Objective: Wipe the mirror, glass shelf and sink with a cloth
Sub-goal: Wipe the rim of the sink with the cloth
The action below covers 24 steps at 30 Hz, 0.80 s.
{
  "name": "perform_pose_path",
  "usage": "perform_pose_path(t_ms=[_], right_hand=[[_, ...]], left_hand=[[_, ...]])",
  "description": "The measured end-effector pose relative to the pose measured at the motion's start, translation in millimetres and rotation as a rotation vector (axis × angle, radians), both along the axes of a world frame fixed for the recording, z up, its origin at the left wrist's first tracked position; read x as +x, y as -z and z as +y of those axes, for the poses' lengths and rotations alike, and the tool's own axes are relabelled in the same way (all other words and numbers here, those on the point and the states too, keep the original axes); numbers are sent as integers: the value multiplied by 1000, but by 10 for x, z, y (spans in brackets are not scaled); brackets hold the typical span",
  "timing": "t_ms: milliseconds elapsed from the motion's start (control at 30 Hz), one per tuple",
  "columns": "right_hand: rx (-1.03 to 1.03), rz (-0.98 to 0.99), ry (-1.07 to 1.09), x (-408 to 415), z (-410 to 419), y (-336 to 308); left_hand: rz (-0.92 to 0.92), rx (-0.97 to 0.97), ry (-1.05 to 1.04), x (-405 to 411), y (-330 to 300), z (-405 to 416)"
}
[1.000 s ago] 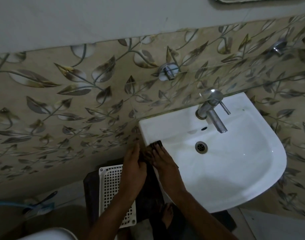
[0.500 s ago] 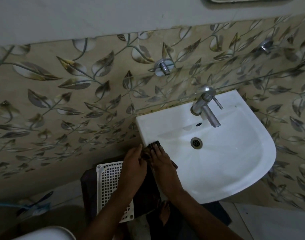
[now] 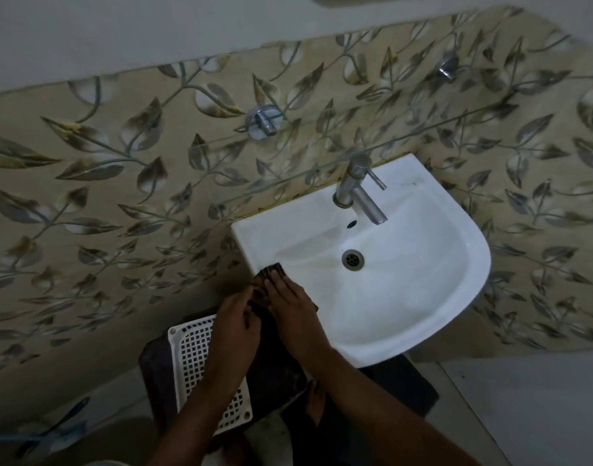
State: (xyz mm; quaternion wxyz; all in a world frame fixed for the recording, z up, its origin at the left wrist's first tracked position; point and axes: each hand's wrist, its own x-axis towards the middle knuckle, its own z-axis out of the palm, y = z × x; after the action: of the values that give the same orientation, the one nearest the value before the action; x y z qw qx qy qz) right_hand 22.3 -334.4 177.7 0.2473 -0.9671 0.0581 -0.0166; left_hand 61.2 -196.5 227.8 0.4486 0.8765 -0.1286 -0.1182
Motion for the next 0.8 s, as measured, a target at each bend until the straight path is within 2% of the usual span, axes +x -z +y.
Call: perform_pose_path(t_ms=[167,233,333,467,600,667,800], right_hand=[[-48,-21,23,-653,42,28],[-74,-15,7,-839,46,76],[-14,-15,105,-1188,-76,176],[-81,-15,154,-1547,-307,151],[-88,-33,283,-1432,-166,95],[-101,20,338,-1270,52,68],[-52,65,357,-1100,284,73]], left_hand=[[9,88,215,-352,92,-53],[-20,94,253,-469,111,-73],[-27,106,297,-632,131,-131],[-33,149,349,-666,132,-159],[-72,172,363,-550,105,-183],[-72,188,358,-515,107,-168],[-79,231,369,-441,131,-113]])
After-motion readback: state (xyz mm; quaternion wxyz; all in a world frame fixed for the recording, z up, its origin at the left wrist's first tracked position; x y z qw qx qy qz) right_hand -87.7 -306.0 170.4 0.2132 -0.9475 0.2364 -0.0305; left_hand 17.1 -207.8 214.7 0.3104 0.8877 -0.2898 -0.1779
